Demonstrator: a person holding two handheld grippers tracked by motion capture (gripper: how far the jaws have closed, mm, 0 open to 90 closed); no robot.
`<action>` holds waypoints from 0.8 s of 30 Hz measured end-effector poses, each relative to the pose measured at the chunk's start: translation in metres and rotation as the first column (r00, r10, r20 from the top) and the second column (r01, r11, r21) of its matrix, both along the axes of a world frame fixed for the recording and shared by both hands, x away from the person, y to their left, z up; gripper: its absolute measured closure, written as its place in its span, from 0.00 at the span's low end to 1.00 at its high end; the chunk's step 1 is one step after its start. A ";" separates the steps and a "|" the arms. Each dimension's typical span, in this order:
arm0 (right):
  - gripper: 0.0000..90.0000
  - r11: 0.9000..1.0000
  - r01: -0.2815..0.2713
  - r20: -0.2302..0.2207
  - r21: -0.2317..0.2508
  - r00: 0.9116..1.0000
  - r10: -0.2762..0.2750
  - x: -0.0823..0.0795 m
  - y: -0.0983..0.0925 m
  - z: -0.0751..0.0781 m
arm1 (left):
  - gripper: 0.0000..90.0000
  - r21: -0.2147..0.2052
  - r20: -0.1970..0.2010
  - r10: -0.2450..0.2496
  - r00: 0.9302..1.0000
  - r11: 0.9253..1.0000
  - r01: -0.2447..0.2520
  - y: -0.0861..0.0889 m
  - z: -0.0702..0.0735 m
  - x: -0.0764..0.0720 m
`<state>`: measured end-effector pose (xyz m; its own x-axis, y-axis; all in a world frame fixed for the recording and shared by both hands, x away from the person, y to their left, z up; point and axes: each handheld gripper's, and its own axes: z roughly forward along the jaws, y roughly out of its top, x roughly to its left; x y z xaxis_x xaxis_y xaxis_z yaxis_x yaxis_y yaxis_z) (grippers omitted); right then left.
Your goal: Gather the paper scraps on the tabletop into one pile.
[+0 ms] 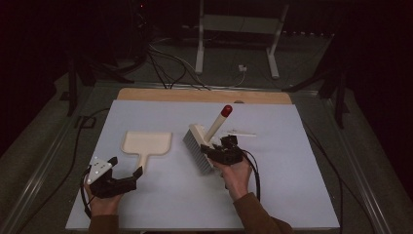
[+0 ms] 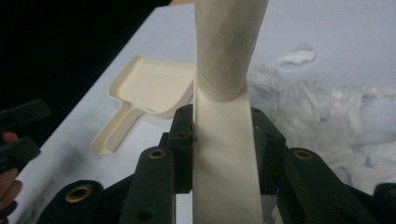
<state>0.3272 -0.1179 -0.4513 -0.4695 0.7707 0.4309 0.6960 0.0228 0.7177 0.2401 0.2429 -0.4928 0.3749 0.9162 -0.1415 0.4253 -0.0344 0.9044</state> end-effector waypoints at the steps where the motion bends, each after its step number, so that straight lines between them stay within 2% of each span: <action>1: 0.75 1.000 -0.001 0.005 0.002 1.000 0.001 0.001 -0.002 0.002 | 0.01 0.001 0.000 0.000 1.000 1.000 0.000 0.000 0.000 0.000; 8: 0.75 1.000 -0.012 0.050 0.020 0.999 0.011 0.010 -0.023 0.017 | 0.01 -0.001 -0.004 0.000 1.000 1.000 0.000 -0.001 -0.001 0.001; 16: 0.75 1.000 0.023 0.105 0.009 0.994 -0.024 0.023 -0.049 0.031 | 0.01 0.002 -0.010 -0.010 1.000 1.000 0.010 -0.003 -0.002 0.001; 20: 0.75 0.999 0.046 0.150 -0.022 0.988 -0.042 0.031 -0.060 0.035 | 0.01 0.003 -0.011 -0.018 1.000 1.000 0.018 -0.005 -0.002 0.002; 24: 0.75 0.996 0.045 0.182 -0.076 0.983 -0.030 0.042 -0.068 0.033 | 0.01 -0.001 -0.011 -0.016 1.000 1.000 0.016 -0.004 -0.002 0.002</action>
<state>0.3690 -0.1857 -0.4181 -0.5040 0.8176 0.2782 0.5566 0.0612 0.8285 0.2420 0.2391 -0.4949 0.3876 0.9101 -0.1466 0.4349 -0.0402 0.8996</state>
